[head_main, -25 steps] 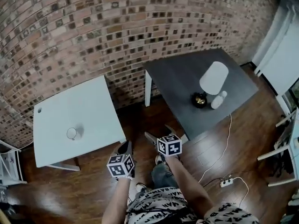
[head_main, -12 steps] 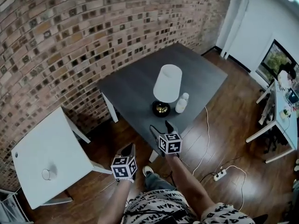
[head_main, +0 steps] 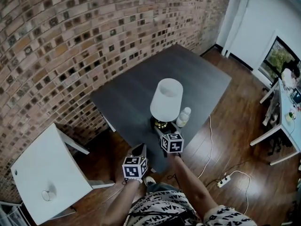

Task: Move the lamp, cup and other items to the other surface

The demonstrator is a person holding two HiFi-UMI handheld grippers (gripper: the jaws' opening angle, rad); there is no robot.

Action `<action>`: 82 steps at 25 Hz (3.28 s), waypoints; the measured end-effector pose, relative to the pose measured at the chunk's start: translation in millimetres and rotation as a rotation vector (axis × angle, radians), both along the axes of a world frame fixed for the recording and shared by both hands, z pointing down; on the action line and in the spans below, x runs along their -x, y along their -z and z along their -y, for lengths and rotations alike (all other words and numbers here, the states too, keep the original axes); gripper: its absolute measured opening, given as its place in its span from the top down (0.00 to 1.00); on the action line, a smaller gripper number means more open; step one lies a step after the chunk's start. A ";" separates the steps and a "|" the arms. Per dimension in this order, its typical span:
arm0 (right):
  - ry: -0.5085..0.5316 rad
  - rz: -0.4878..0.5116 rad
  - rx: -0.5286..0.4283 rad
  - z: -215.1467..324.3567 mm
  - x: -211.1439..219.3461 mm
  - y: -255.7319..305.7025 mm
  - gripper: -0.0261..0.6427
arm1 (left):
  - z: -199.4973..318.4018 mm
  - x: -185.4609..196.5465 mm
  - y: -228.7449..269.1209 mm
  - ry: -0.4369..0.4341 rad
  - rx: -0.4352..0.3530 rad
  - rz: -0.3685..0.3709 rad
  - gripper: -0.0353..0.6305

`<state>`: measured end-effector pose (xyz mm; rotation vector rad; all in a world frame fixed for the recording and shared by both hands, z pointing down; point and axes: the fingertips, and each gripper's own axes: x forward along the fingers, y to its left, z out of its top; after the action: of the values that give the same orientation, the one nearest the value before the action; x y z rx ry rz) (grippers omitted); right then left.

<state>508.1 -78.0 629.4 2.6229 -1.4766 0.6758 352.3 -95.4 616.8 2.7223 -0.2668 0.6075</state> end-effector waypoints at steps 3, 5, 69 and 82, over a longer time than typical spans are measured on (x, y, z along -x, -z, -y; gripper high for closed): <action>-0.009 0.017 0.011 8.0 -14.1 -11.5 0.42 | 5.1 -15.8 -8.1 -0.014 0.006 0.020 0.94; -0.016 0.022 0.015 11.0 -23.2 -16.9 0.43 | 7.5 -25.1 -10.6 -0.022 0.009 0.028 0.94; 0.274 -0.261 0.024 110.1 40.7 55.7 0.89 | 90.0 7.5 4.0 0.250 0.007 0.069 0.94; 0.542 -0.275 -0.049 157.0 253.0 98.2 0.89 | 105.5 196.1 46.8 0.487 -0.029 0.017 0.94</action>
<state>255.1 -235.0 531.1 2.0735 -1.9895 0.2168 156.2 -200.9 569.9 2.5351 -0.9120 0.4836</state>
